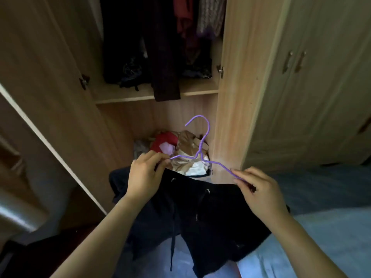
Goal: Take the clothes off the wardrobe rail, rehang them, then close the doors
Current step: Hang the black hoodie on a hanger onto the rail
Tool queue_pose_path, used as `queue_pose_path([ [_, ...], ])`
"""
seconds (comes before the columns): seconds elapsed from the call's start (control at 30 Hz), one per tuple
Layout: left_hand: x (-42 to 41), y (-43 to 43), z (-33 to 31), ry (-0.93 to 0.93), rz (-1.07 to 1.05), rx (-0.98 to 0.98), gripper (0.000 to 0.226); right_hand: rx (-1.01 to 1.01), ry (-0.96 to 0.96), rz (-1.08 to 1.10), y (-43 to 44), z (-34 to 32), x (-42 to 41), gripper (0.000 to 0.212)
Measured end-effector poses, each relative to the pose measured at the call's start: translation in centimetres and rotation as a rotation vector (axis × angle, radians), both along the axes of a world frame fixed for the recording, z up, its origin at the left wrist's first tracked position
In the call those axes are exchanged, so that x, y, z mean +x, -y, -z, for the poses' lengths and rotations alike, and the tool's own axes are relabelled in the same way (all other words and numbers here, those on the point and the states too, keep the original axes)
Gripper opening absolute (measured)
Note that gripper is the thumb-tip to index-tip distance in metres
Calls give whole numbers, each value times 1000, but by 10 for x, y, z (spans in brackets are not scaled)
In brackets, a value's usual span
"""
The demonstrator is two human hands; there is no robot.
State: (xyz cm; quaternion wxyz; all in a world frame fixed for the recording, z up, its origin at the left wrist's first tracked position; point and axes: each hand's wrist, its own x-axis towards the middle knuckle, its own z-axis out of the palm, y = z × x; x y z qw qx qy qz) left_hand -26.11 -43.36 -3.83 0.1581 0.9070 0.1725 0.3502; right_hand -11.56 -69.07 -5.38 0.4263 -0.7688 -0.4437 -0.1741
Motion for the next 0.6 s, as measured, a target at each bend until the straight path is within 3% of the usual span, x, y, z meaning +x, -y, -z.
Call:
queue_pose_path([
  [0.3, 106, -136, -73, 119, -163, -4, 32, 93, 98, -172, -176, -78, 150, 22],
  [0.6, 177, -294, -165, 317, -211, 32, 19, 145, 279, -258, -351, -196, 244, 17],
])
